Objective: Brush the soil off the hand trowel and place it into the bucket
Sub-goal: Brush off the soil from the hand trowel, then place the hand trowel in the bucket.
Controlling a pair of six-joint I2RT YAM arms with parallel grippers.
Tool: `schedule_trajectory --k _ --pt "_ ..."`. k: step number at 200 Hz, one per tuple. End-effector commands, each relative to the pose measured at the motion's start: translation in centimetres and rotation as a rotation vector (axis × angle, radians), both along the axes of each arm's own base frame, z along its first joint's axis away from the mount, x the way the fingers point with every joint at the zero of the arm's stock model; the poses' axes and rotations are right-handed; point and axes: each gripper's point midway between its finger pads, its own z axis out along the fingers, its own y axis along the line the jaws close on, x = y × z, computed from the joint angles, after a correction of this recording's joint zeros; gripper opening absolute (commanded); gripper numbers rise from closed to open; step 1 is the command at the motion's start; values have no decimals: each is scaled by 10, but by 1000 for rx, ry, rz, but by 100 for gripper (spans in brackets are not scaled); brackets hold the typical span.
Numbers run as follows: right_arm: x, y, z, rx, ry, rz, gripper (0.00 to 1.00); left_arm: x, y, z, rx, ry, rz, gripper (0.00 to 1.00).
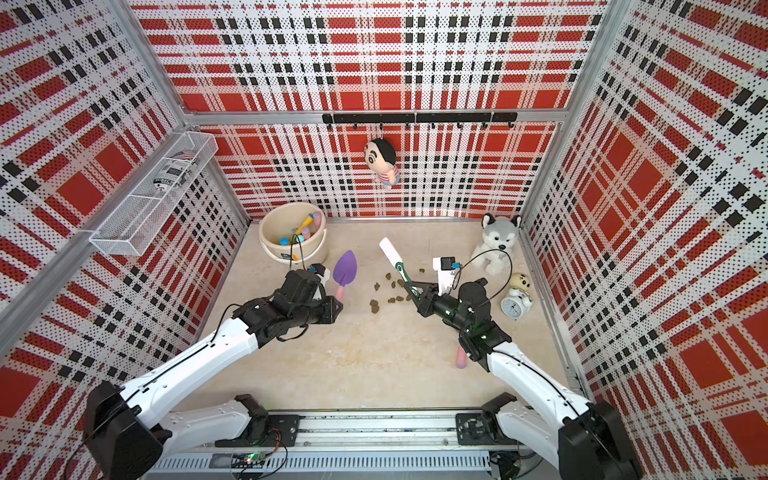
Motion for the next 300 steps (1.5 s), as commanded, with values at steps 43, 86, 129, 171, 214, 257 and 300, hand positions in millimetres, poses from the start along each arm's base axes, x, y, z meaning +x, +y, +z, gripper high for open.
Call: schedule_trajectory --k 43,86,129,171,214,257,300 --pt "-6 -10 -23 -1 49 -46 0 87 0 163 -482 -365 240 0" --pt "-11 -13 -31 15 79 -48 0 134 35 206 -819 -399 377 0" --pt "-17 -17 -35 23 90 -58 0 174 69 202 -1058 -334 420 0" --pt "-19 -18 -36 29 98 -60 0 195 84 177 -1278 -188 450 1" --pt "-19 -19 -31 35 100 -63 0 210 86 145 -1446 -36 471 3" --pt "-21 -20 -32 32 105 -66 0 217 99 119 -1468 -20 561 5" --pt "-21 -23 -31 19 99 -78 0 219 120 121 -1449 -104 583 39"
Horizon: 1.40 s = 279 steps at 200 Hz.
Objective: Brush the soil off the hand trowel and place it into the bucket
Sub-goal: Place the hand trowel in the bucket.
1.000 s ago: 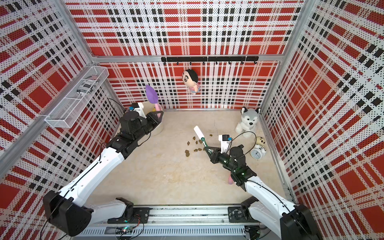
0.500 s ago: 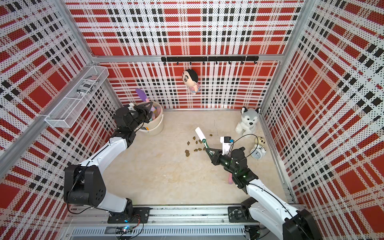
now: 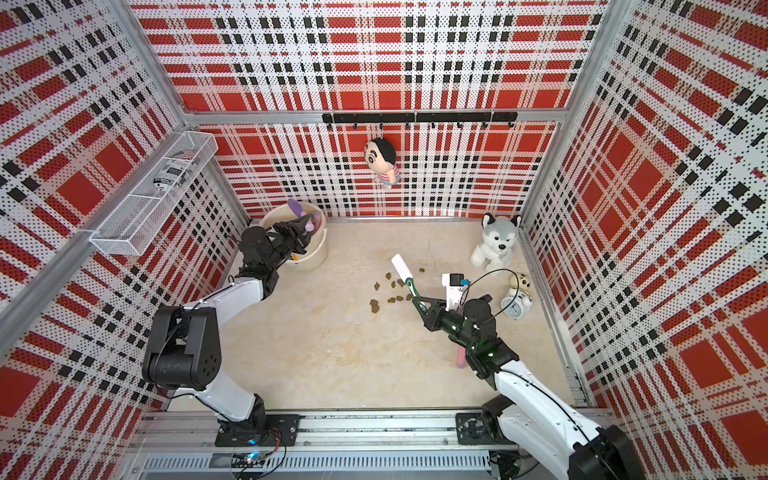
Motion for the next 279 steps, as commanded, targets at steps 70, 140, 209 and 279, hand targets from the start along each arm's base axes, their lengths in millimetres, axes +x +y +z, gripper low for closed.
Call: schedule_trajectory --k 70,140,209,279 --pt "3 1 15 7 -33 0 0 -12 42 36 172 -164 140 70" --pt "10 -10 13 -29 16 -76 0 -58 19 84 596 -217 212 70" --pt "37 -54 13 -121 94 -333 0 -155 -150 66 966 -276 36 63" --pt "42 -126 6 -78 213 -571 0 -240 -314 -22 1110 -293 -343 62"
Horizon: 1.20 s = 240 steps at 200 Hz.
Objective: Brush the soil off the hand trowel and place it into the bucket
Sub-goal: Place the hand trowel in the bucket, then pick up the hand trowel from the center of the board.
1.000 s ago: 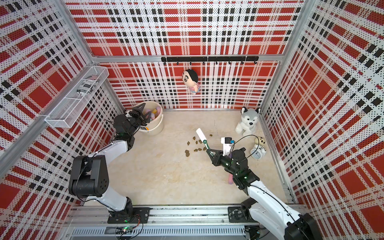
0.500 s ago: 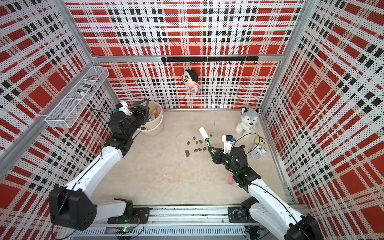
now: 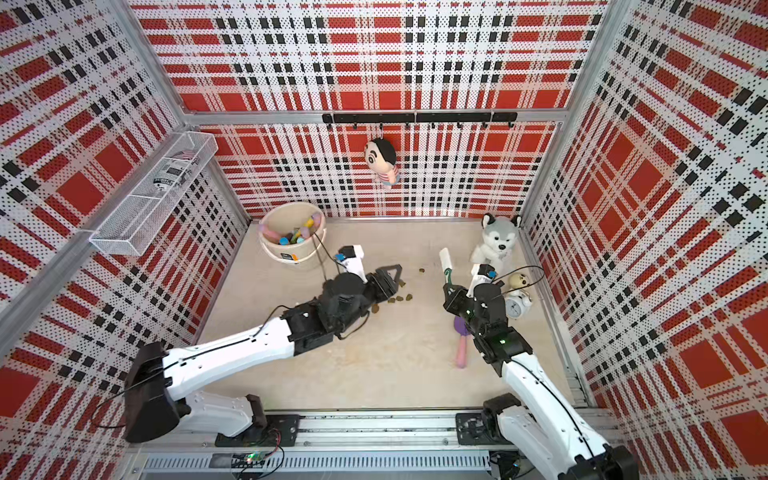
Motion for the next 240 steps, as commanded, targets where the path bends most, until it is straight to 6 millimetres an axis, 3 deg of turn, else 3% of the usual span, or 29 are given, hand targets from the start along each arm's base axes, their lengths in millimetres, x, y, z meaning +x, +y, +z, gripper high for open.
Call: schedule_trajectory --k 1,26,54,96,163,240 --pt "-3 -26 12 33 6 -103 0 -23 -39 -21 114 4 -48 62" --pt "-9 -49 14 42 14 -188 0 -50 -94 -62 231 29 -153 61" --pt "-14 -56 22 23 -7 -211 0 -71 -143 -110 312 71 -254 61" --pt "-22 -66 36 -24 -36 -244 0 -86 -187 -162 430 100 -337 60" --pt "-31 -72 39 -48 -49 -265 0 -94 -198 -218 576 145 -381 61" --pt "-28 -71 37 -43 -45 -262 0 -98 -192 -251 748 133 -378 61"
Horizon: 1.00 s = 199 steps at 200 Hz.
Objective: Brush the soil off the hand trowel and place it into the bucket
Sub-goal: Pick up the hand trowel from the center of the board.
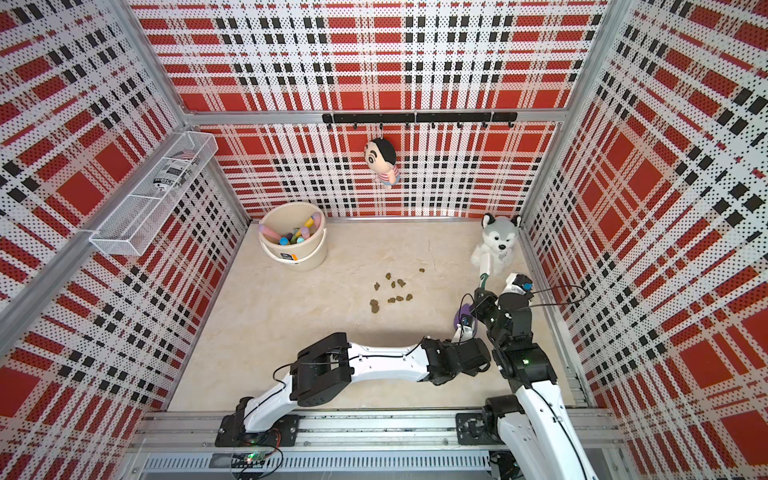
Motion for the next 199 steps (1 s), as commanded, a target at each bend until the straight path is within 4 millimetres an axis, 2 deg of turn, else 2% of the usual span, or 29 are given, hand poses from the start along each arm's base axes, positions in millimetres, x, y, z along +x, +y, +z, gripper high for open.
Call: schedule_trajectory --k 1,45,117,147,169,193,199 --pt "2 -4 14 -9 -43 -13 0 -5 8 -14 95 -27 -14 61" --pt "3 -3 13 -7 -38 -11 0 -5 19 -23 140 -26 -1 56" --pt "1 -4 14 0 -40 -14 0 -9 24 -23 149 -10 -6 37" --pt "1 -4 14 -4 -38 -14 0 -7 27 -14 137 -10 1 28" --pt "1 -4 14 -1 -37 -15 0 -2 32 -5 127 -9 9 14" --pt "2 -2 14 5 -38 -9 0 6 42 15 114 -19 9 0" --pt "2 -2 13 7 -38 -7 0 7 44 21 109 -17 -1 0"
